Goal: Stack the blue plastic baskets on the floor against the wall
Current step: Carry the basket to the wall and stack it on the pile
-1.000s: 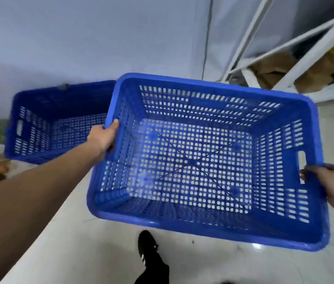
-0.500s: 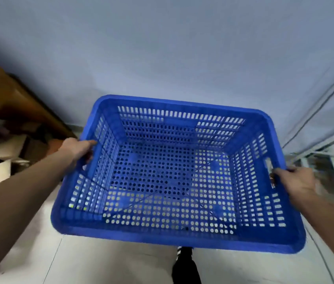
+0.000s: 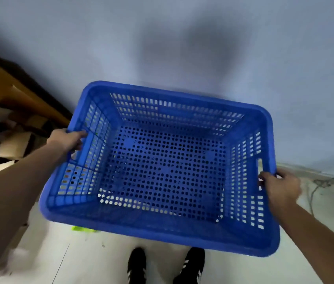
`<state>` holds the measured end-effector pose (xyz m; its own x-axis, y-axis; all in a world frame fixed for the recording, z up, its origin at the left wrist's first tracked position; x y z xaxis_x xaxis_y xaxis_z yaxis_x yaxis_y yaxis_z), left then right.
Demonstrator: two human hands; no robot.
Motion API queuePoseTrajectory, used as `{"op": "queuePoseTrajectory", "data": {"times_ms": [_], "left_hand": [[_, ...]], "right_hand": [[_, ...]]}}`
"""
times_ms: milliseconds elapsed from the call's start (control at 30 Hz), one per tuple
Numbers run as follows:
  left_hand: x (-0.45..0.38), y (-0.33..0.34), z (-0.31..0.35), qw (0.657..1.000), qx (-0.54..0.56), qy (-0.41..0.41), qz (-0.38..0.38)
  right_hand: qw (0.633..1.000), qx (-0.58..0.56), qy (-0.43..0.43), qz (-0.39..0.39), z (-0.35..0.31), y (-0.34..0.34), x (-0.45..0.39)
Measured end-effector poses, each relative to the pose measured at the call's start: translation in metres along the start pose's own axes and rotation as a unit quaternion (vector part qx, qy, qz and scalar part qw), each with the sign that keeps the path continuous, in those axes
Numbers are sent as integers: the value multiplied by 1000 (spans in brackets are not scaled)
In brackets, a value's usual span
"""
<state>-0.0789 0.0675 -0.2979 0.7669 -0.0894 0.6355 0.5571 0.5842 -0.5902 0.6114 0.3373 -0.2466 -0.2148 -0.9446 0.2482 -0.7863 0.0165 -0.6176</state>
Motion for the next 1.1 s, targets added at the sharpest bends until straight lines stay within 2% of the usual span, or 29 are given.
{"op": "queuePoseTrajectory", "data": {"times_ms": [100, 233, 333, 533, 700, 833, 967, 1100], "left_hand": [[18, 7, 31, 1000, -1, 22, -3], [-8, 23, 61, 999, -1, 48, -3], [-14, 38, 79, 999, -1, 34, -23], [-29, 51, 96, 999, 13, 20, -48], [-60, 45, 88, 998, -46, 39, 0], [-41, 42, 90, 991, -114, 71, 10], [-7, 39, 101, 961, -227, 135, 78], [57, 46, 113, 889, -279, 299, 208]], "right_hand": [[1000, 0, -19, 10, -18, 22, 4], [999, 25, -13, 35, -27, 44, -3], [997, 40, -14, 63, -31, 50, 1], [993, 84, -30, 73, -32, 61, 11], [987, 131, -72, 60, -41, 65, 8], [985, 140, -83, 59, -47, 65, 12], [980, 174, -90, 43, -45, 67, 5], [989, 129, -61, -46, -27, 66, 12]]}}
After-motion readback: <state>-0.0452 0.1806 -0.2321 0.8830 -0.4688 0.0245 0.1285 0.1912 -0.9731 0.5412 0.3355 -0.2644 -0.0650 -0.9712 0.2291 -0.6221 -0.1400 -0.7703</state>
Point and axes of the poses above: each hand's wrist, its own x-axis away from the middle knuckle, its own y-axis out of the palm, z = x × y, the point moved 10 cm from there along -x, towards the middle knuckle, and after that the axes turned 11 degrees about -y, right-handed, at the moved point
